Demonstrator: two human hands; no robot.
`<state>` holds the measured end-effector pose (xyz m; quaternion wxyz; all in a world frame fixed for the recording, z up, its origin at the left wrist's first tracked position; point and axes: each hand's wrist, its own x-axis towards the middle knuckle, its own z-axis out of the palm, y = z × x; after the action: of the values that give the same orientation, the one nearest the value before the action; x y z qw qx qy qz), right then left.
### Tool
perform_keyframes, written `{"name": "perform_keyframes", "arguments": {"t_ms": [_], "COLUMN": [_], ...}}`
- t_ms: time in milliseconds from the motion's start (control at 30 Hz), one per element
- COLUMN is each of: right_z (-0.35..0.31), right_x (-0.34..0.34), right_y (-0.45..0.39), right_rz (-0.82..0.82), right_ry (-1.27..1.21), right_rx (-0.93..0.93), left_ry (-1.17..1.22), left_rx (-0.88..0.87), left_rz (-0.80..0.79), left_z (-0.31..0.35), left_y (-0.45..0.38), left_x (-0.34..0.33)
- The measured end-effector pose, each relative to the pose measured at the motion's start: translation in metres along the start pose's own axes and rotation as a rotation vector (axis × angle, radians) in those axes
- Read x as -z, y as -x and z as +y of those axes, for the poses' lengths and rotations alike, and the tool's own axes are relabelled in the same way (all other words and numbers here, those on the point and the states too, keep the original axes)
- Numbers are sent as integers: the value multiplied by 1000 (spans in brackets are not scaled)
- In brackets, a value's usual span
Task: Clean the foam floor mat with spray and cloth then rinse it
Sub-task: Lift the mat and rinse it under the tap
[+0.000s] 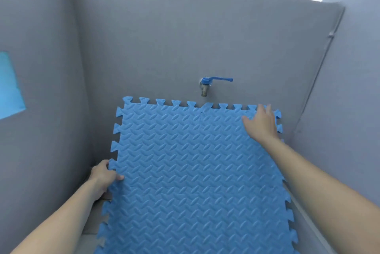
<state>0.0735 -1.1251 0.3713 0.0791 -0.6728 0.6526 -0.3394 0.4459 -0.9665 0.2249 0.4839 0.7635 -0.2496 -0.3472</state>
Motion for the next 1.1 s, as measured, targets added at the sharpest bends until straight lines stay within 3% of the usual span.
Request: {"name": "perform_keyframes", "arguments": {"t_ms": [67,133,200,300,633,933,1100], "right_z": [-67,-109,-123,-129,-138,-131,-80], "right_x": [18,22,14,-1,0,3,-22], "right_y": [-19,-35,-46,-50,-37,-31,-1], "right_rz": [26,-51,-129,-77,24,38,244], "right_ry": [-103,10,171,299,393,234,-247], "right_rx": [284,395,339,301,247,295,255], "left_ry": [-8,-21,-16,-21,-40,-53,-13], "left_rx": [-23,-12,-17,-48,-70,-56,-55], "left_rz": [-13,-51,-52,-56,-53,-99,-111], "left_z": [-3,-5,-4,-2,5,0,7], "left_y": [-13,-25,-26,-26,-18,-16,-1], "left_x": [-4,-7,-10,-13,-22,-39,-56]}}
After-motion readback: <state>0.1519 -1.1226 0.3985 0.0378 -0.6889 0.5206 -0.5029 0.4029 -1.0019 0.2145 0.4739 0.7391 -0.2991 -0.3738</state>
